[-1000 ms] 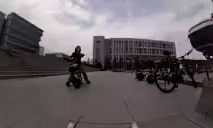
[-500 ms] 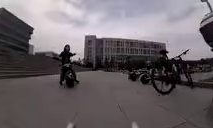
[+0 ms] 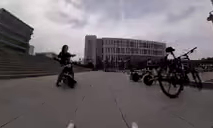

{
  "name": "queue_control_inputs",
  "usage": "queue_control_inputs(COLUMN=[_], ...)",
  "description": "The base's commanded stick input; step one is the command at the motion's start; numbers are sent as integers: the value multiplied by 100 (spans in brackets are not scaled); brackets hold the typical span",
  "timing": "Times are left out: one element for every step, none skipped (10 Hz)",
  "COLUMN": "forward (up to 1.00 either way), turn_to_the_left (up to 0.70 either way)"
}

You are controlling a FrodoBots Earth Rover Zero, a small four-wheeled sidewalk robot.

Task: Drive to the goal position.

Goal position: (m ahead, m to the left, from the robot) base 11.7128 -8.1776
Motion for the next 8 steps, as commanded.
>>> queue_control_inputs(forward=[70, 70, 70, 70, 70, 70, 70, 70], turn_to_the_left=[0, 0, 0, 0, 0, 0, 0, 0])
